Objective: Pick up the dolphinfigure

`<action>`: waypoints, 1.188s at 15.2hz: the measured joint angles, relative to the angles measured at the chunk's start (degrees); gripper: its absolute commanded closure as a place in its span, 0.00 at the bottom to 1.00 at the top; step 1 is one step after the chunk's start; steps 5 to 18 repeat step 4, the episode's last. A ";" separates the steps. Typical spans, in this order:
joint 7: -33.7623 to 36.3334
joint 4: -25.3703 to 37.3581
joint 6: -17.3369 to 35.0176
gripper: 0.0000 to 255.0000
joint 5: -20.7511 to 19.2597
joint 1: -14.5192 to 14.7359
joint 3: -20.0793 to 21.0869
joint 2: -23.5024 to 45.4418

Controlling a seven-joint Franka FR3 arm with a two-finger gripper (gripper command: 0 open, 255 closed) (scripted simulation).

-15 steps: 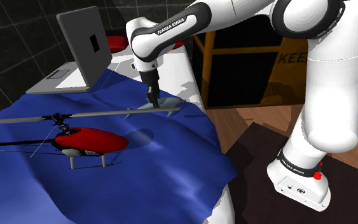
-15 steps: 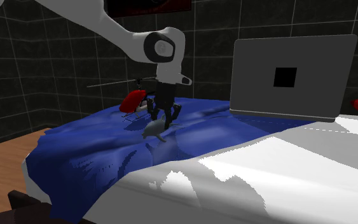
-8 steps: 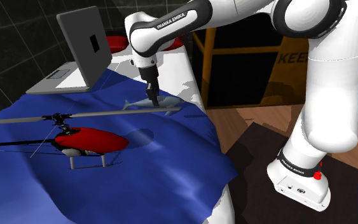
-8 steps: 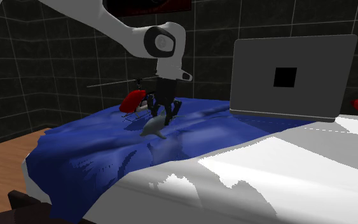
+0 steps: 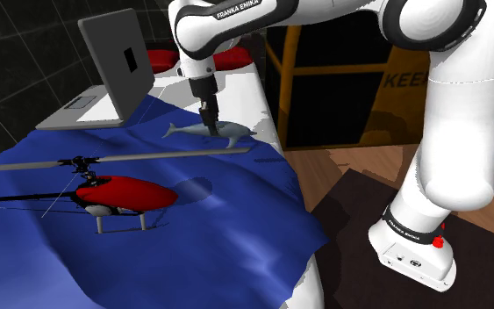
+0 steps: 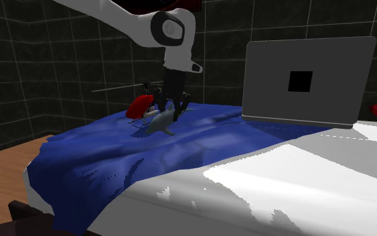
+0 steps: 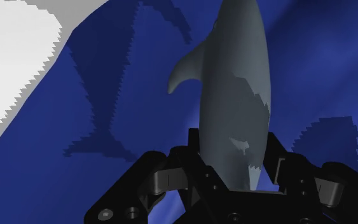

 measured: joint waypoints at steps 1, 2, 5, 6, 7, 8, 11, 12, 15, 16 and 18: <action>0.02 0.56 -0.69 1.00 0.02 -0.01 0.00 -0.13; 0.06 1.06 -1.37 1.00 0.05 0.00 0.02 -0.32; 0.19 2.45 -2.67 1.00 0.03 0.06 0.06 -0.23; 0.19 2.45 -2.67 1.00 0.03 0.06 0.06 -0.23; 0.19 2.45 -2.67 1.00 0.03 0.06 0.06 -0.23; 0.19 2.45 -2.67 1.00 0.03 0.06 0.06 -0.23; 0.19 2.45 -2.67 1.00 0.03 0.06 0.06 -0.23; 0.19 2.45 -2.67 1.00 0.03 0.06 0.06 -0.23; 0.19 2.45 -2.67 1.00 0.03 0.06 0.06 -0.23; 0.19 2.45 -2.67 1.00 0.03 0.06 0.06 -0.23; 0.19 2.45 -2.67 1.00 0.03 0.06 0.06 -0.23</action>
